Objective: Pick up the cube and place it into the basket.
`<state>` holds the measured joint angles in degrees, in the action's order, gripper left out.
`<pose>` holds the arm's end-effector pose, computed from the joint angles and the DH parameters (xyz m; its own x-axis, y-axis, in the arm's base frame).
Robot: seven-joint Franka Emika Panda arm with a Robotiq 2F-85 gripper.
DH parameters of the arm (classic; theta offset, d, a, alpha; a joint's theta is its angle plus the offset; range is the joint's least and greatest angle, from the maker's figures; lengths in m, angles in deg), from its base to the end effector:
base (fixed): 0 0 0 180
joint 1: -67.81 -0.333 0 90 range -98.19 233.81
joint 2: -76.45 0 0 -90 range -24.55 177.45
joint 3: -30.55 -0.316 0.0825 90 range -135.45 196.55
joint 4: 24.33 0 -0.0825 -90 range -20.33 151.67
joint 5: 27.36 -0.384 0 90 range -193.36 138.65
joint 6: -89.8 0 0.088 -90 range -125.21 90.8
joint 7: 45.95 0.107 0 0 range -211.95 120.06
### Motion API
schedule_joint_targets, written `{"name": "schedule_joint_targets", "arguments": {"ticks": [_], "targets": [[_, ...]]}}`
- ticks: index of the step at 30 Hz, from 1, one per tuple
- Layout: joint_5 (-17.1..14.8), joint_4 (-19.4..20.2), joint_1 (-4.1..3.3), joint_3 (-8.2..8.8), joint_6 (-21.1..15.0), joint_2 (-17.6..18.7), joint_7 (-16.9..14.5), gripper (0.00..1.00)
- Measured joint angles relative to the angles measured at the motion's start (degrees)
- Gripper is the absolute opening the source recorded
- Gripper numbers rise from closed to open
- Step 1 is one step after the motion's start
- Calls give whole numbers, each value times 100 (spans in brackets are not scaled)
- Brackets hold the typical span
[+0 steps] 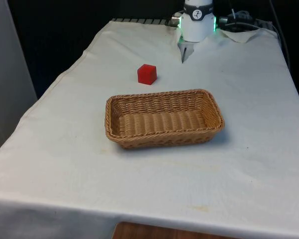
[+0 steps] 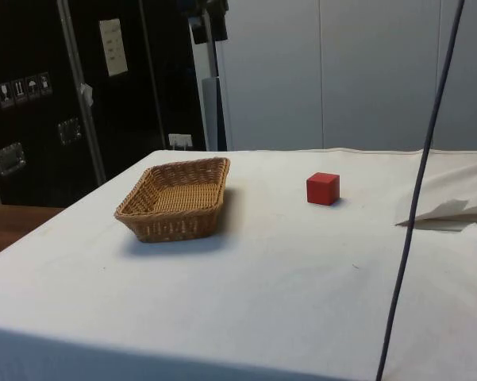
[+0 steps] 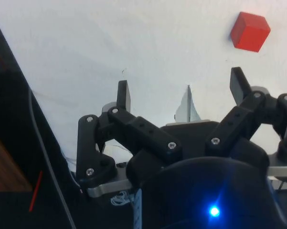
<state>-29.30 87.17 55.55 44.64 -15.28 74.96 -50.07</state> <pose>0.5417 -0.0155 0.4826 0.9960 0.0318 -0.0839 0.0282 -0.9986 -0.0443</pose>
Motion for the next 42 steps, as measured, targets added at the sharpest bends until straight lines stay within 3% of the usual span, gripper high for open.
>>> {"name": "schedule_joint_targets", "arguments": {"ticks": [20,42], "targets": [[275,567,6,-6,-126,-458,80,100],[390,739,11,-11,-189,-544,166,100]]}}
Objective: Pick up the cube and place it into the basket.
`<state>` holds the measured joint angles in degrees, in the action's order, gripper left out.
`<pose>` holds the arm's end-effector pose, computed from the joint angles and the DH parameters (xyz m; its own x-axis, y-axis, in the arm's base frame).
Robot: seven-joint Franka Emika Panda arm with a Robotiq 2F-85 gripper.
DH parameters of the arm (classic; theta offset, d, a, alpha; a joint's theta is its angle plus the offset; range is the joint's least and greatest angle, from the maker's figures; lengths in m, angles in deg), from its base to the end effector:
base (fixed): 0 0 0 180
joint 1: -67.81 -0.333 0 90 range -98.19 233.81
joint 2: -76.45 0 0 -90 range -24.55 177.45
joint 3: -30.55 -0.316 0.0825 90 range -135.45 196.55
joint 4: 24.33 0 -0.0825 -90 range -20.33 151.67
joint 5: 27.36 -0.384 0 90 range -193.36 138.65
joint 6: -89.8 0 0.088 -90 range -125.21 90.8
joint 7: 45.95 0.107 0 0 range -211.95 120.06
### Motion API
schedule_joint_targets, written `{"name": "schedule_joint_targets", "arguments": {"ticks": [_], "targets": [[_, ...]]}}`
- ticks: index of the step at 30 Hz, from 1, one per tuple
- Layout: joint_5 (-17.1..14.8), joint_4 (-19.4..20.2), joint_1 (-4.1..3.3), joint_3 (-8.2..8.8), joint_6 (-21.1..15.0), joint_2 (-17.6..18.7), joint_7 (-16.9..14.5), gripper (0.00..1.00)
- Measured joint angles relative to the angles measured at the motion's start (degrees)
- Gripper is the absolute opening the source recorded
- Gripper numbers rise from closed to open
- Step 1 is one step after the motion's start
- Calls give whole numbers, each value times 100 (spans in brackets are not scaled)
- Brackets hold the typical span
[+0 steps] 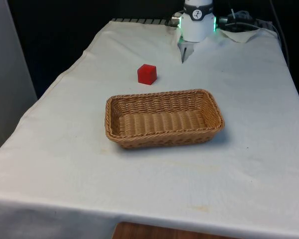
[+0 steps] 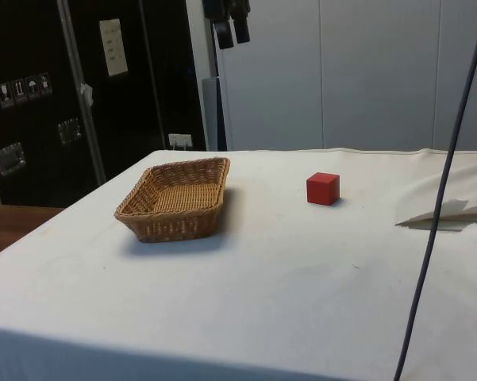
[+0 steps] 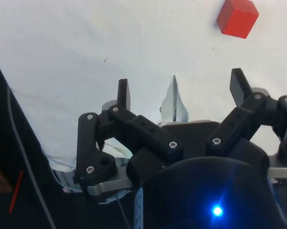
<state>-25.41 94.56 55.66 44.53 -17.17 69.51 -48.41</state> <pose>0.5092 -0.0221 0.4735 0.9956 0.0254 -0.0902 0.0254 -0.9997 -0.0015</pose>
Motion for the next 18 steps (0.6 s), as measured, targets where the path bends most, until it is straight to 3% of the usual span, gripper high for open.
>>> {"name": "schedule_joint_targets", "arguments": {"ticks": [18], "targets": [[252,481,46,52,-206,-350,97,100]]}}
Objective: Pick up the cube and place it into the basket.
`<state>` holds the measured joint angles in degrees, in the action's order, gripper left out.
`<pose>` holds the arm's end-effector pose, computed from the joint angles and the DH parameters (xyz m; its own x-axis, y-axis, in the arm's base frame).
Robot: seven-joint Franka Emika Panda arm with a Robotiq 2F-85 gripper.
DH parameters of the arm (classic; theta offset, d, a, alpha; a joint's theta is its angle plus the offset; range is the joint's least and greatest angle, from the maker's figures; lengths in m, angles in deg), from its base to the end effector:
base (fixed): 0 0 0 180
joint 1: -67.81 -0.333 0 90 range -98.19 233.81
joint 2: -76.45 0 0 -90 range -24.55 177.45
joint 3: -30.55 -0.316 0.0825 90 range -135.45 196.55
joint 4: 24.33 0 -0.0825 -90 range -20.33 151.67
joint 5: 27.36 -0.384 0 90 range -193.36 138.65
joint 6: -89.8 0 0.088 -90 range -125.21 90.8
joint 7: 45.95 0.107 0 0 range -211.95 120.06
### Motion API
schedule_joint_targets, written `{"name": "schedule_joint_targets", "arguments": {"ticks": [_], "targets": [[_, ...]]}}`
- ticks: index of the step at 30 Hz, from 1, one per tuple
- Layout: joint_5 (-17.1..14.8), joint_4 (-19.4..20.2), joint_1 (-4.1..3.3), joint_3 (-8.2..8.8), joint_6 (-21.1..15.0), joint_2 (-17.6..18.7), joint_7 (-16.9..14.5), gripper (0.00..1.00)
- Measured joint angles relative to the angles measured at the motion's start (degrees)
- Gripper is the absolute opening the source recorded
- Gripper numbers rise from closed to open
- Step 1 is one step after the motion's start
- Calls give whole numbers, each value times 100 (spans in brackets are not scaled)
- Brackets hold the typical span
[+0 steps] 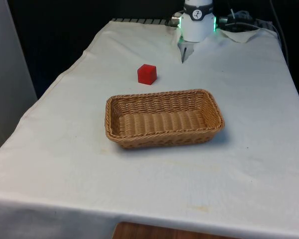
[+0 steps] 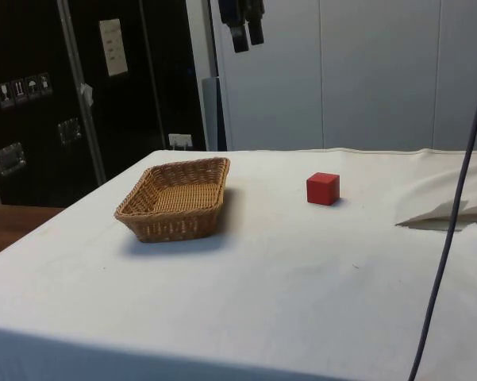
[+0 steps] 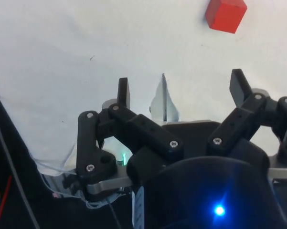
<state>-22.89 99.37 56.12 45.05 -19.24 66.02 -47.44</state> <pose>0.4890 -0.0338 0.4666 0.9968 0.0101 -0.0797 0.0121 -0.9996 0.0241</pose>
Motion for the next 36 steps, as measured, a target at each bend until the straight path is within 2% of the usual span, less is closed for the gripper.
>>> {"name": "schedule_joint_targets", "arguments": {"ticks": [7,22,30,36], "targets": [[120,258,34,34,-160,-160,126,100],[201,441,86,40,-344,-195,424,100],[201,498,92,40,-355,-235,447,100],[206,693,103,46,-395,-407,447,100]]}}
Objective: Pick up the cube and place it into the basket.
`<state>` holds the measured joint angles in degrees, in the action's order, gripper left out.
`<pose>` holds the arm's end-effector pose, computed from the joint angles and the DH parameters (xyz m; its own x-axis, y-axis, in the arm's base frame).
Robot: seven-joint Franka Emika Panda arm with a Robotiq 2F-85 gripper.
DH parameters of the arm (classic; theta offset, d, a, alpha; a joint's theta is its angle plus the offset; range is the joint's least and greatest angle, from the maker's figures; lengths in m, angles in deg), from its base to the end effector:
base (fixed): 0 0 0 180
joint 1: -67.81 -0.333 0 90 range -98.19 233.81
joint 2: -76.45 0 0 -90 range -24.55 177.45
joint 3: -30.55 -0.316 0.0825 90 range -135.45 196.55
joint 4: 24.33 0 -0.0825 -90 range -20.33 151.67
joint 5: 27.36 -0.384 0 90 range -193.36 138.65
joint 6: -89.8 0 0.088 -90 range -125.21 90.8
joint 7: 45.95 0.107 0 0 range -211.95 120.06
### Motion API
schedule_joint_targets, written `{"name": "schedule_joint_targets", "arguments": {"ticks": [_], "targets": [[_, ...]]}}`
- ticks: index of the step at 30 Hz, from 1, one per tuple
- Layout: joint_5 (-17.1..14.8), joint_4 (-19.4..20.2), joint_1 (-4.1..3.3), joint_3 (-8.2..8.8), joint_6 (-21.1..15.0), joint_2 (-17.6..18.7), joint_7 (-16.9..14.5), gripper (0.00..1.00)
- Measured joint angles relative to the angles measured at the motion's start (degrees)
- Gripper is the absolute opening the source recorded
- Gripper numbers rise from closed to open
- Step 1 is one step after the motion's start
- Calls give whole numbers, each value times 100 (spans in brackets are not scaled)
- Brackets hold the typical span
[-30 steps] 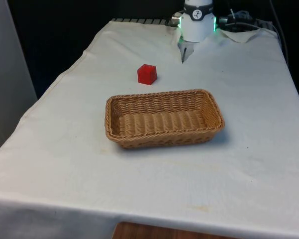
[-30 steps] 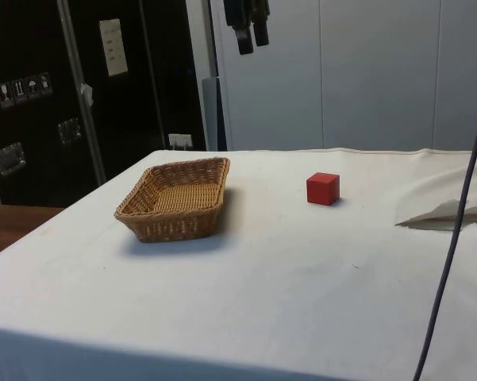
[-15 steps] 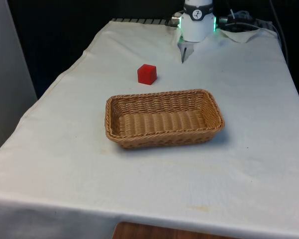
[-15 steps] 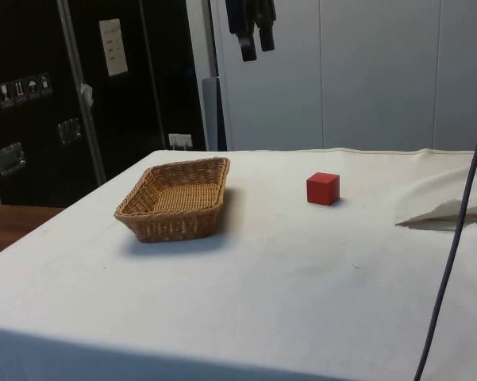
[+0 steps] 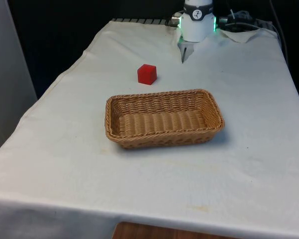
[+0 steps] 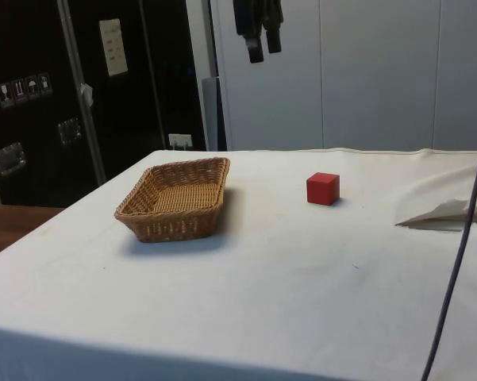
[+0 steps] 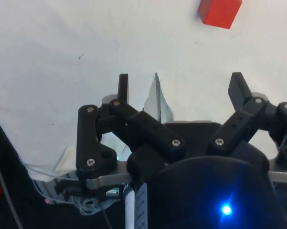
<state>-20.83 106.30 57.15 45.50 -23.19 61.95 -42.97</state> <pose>0.4630 -0.0459 0.4487 0.9957 -0.0702 -0.0602 -0.0678 -0.9969 0.0405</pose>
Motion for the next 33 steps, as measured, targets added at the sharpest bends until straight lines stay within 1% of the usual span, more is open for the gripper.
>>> {"name": "schedule_joint_targets", "arguments": {"ticks": [2,5,6,7,19,22,28,31,33], "targets": [[29,195,11,11,-109,-160,0,100],[57,390,11,29,-241,-304,0,100],[57,390,11,29,-241,-304,0,100],[69,493,11,46,-321,-384,0,100],[183,1026,34,115,-670,-733,11,100],[183,1117,34,126,-733,-791,34,100],[183,1134,34,138,-745,-791,34,100],[183,1169,40,189,-745,-791,17,100],[183,1215,40,264,-762,-796,-23,100]]}}
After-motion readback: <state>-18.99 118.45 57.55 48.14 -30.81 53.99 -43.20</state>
